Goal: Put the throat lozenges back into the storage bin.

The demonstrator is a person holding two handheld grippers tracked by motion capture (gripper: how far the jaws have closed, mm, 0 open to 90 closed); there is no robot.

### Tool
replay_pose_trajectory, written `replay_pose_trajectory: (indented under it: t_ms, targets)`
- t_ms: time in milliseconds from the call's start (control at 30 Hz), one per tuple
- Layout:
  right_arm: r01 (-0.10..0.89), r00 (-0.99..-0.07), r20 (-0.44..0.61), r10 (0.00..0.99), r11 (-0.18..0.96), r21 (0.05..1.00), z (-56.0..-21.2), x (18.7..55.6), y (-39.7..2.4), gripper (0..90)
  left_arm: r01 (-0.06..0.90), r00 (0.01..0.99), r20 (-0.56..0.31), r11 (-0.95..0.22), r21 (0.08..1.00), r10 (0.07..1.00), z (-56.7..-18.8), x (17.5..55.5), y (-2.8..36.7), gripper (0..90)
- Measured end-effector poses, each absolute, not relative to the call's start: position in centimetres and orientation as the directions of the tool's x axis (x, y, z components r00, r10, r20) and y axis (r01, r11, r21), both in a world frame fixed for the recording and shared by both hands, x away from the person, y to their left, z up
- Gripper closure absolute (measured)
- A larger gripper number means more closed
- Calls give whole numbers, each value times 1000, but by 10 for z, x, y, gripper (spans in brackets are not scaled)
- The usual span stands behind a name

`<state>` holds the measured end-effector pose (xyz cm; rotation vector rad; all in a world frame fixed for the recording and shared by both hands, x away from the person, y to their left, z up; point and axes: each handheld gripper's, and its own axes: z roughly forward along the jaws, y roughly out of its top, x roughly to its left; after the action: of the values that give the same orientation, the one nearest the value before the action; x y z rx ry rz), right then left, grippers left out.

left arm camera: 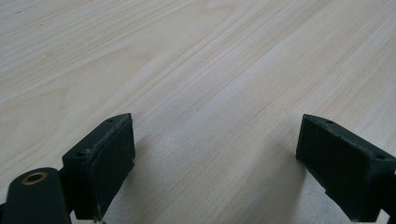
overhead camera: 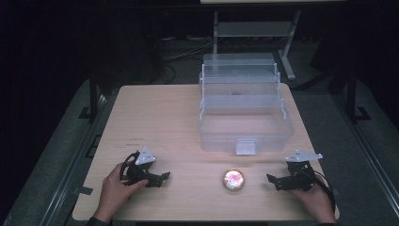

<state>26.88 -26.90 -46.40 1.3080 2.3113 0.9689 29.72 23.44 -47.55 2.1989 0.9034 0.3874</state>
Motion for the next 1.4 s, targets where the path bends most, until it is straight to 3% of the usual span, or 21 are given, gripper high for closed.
replay_pose_trajectory:
  t_ms: [1400]
  targets:
    - [584,-638,68,767,425,692,-442,275,-238,19,489,710,5,-498,716,704,-476,297,234,109]
